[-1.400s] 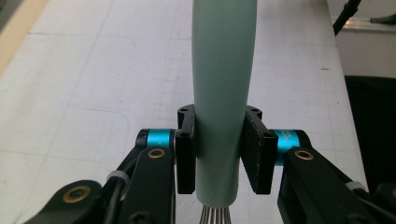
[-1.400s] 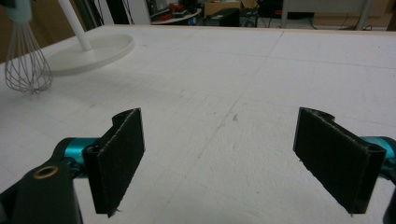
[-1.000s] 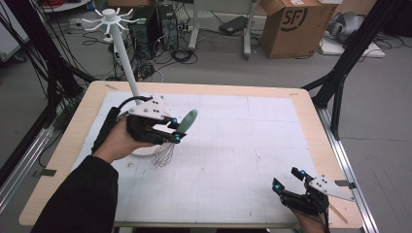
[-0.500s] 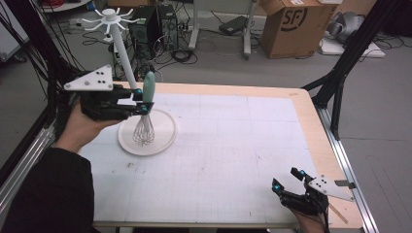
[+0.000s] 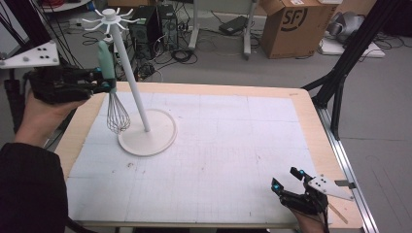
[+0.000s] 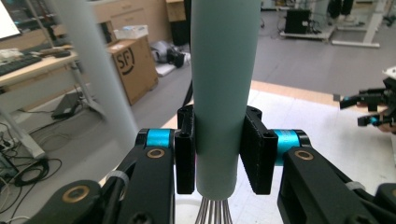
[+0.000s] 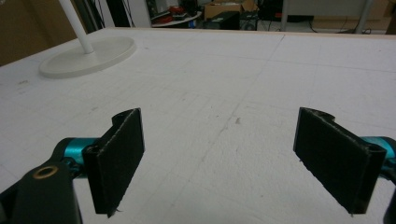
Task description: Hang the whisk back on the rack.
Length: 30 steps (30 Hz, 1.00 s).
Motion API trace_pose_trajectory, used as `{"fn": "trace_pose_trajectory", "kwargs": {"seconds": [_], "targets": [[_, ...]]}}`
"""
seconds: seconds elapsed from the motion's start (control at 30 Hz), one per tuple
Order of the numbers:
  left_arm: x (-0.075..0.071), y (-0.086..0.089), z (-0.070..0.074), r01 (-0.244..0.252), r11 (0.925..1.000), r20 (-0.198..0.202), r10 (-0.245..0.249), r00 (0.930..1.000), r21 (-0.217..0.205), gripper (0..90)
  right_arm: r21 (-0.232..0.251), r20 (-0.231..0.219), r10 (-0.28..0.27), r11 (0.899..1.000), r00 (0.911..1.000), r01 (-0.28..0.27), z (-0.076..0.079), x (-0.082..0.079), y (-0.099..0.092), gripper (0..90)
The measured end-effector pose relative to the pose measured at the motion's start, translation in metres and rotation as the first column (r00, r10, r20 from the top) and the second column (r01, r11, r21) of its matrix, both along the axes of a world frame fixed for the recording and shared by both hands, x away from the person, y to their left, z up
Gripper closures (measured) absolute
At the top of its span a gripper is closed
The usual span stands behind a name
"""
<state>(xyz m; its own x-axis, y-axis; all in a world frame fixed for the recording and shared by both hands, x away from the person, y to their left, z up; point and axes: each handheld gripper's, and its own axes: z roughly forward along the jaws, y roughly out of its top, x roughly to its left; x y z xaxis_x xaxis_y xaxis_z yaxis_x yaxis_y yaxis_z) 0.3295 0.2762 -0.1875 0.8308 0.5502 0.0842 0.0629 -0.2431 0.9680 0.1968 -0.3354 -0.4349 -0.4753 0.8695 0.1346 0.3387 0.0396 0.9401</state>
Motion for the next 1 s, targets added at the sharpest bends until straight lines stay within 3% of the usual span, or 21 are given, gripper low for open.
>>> {"fn": "trace_pose_trajectory", "kwargs": {"seconds": [0.3, 0.4, 0.67, 1.0], "targets": [[0.009, 0.025, 0.008, -0.061, 0.9981, -0.004, 0.061, 0.9981, -0.008, 69.1, 0.009, -0.018, 0.011, 1.000, 0.9998, -0.011, -0.002, 0.001, 0.002, 15.4], [0.015, 0.031, 0.012, -0.076, 0.9970, -0.007, 0.076, 0.9971, -0.015, 69.1, 0.016, 0.000, 0.029, 0.999, 0.9996, -0.029, 0.002, -0.002, 0.005, 15.4], [0.028, 0.034, 0.014, -0.080, 0.9967, -0.030, 0.080, 0.9963, 0.015, 69.0, 0.007, 0.001, 0.061, 0.998, 0.9981, -0.061, 0.003, -0.002, 0.014, 15.4], [0.040, 0.031, 0.010, -0.079, 0.9967, -0.071, 0.080, 0.9943, 0.017, 69.0, 0.020, 0.005, 0.039, 0.999, 0.9992, -0.039, 0.004, -0.006, 0.009, 15.4]]}}
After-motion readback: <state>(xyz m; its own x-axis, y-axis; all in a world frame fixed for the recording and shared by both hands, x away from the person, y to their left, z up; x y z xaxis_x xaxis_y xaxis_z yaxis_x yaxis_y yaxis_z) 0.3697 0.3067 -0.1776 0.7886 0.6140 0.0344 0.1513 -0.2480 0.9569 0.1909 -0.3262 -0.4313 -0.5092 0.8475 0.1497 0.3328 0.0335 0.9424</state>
